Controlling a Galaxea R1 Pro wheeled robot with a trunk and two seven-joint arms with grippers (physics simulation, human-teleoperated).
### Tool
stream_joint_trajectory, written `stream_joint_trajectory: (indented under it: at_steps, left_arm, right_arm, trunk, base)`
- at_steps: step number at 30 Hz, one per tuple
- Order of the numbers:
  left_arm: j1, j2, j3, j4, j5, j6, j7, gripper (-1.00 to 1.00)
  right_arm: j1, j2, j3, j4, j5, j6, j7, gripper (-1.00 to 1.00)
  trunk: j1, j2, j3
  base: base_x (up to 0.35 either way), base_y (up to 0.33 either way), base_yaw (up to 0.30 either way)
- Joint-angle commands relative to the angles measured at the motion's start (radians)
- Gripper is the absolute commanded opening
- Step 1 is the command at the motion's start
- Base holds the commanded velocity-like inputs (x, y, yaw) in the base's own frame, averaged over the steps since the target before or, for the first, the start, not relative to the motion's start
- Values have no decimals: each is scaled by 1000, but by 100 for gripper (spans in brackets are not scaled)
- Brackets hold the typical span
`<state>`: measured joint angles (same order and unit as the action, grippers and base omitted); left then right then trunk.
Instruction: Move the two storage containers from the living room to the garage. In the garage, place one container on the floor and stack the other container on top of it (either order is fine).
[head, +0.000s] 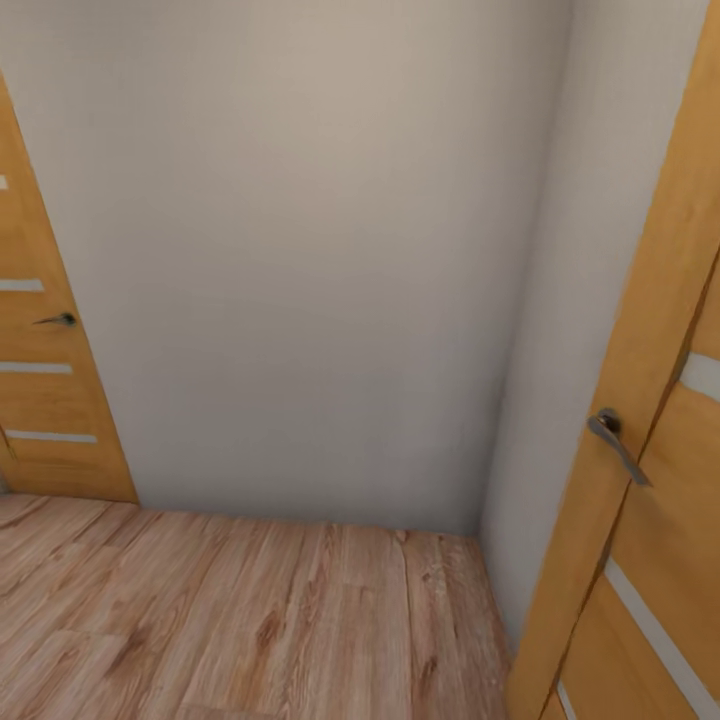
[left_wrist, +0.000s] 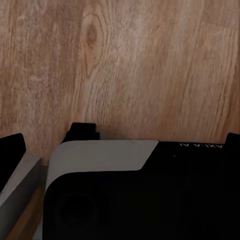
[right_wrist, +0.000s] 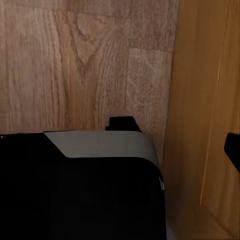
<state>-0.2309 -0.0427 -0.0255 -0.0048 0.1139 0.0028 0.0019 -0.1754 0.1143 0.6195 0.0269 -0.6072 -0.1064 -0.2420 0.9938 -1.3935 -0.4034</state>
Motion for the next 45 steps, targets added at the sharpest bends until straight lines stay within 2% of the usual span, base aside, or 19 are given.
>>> stream_joint_trajectory:
  at_steps: [1, 25, 45]
  left_arm:
    - [-1, 0, -3, 0, 10, 0, 0, 100]
    - [-1, 0, -3, 0, 10, 0, 1, 100]
    - [-1, 0, -2, 0, 13, 0, 3, 100]
  right_arm:
    - [-1, 1, 8, 3, -9, -6, 0, 100]
    - [-1, 2, 8, 3, -9, -6, 0, 100]
    - [-1, 2, 8, 3, -8, -6, 0, 100]
  trunk:
    - [1, -1, -1]
    - [1, -1, -1]
    - [1, -1, -1]
  base:
    - [317, 0, 245]
    - [310, 0, 52]
    - [16, 0, 266]
